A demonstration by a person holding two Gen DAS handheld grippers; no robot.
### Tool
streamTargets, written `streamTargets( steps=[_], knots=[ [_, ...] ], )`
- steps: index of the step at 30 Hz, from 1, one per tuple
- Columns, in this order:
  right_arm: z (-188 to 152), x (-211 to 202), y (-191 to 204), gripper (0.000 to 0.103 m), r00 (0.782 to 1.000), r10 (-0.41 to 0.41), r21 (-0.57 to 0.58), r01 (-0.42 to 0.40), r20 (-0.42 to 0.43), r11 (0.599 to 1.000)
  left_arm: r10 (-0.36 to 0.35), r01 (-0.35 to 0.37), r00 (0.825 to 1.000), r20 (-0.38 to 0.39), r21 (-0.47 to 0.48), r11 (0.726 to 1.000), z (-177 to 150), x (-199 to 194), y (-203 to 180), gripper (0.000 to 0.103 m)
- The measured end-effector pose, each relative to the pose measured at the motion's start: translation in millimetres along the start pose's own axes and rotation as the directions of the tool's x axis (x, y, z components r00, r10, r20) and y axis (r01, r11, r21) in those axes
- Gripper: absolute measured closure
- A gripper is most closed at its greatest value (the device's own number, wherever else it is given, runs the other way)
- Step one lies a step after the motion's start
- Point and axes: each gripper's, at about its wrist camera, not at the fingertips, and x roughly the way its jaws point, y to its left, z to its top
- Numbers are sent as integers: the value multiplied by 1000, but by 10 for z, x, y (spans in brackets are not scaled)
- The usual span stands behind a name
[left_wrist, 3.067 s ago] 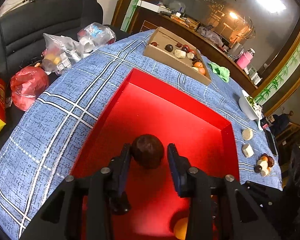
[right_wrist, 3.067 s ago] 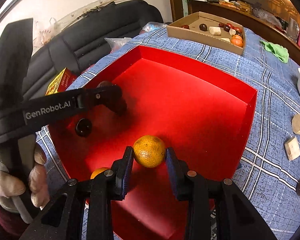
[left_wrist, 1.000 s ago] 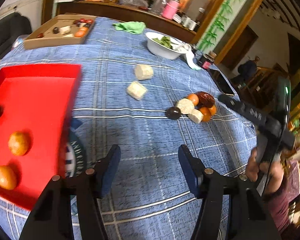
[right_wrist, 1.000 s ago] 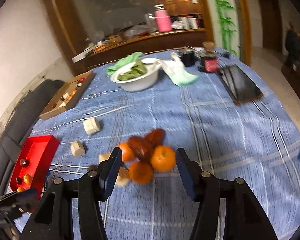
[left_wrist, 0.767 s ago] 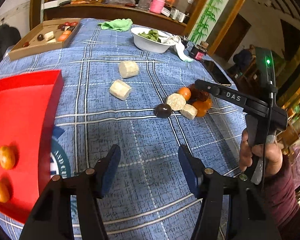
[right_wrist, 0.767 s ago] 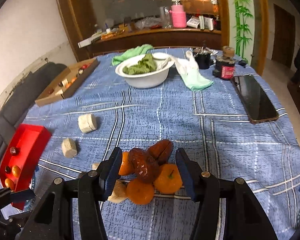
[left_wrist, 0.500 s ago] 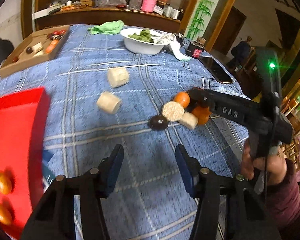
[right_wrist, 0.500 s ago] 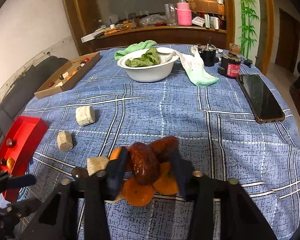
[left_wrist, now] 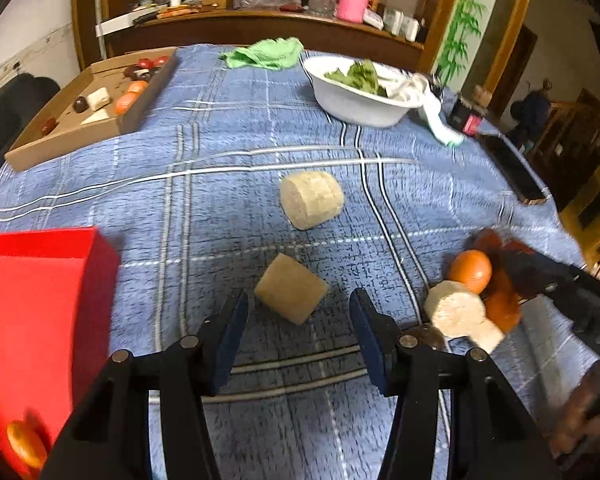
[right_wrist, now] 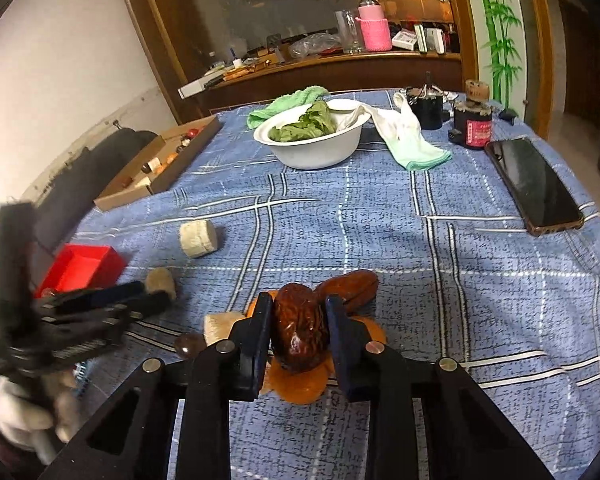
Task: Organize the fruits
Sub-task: 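Grasp a tan cube with the left tool while the right tool grasps a red date, then place the tan cube in the red tray with the left tool while the right tool drops the date there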
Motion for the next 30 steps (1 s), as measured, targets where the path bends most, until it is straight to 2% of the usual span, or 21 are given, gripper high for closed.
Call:
streamTargets(
  steps=[1,3,5,11,16,20,23,27,30],
  knots=[
    [3,-2,-10,74,1000,10,11,-10,0,1000,-1,1,1000,-3,5,1000,-5,23,-6,52],
    [7,-5,-47,74,999,34,35,-34,-3,999,12,-13,1000,19,27,1000,-18,22,-28,68],
    [12,-4,-89,74,998,66,62,-66,-5,996,-25,25,999,22,3,1000,-26,2,20,68],
    [11,69,-220,74,980,194,163,-186,-35,969,-45,49,996,74,-55,997,-104,-304,106,68],
    [-1,71,-228,74,972,232,182,-223,-33,958,-52,65,991,120,-100,993,-254,-670,258,68],
    [-40,51,-133,74,974,224,151,-217,-31,964,-37,63,988,150,-172,983,-427,-978,574,67],
    [-57,22,1,74,977,210,115,-205,-36,972,9,29,988,157,-235,972,-577,-1153,896,67],
    [-148,-30,302,74,965,256,107,-249,-56,963,71,-9,982,174,-333,943,-787,-1384,1378,67],
    [-194,-57,659,74,955,283,57,-279,-83,959,104,-23,977,188,-391,920,-898,-1520,1649,67]
  ],
)
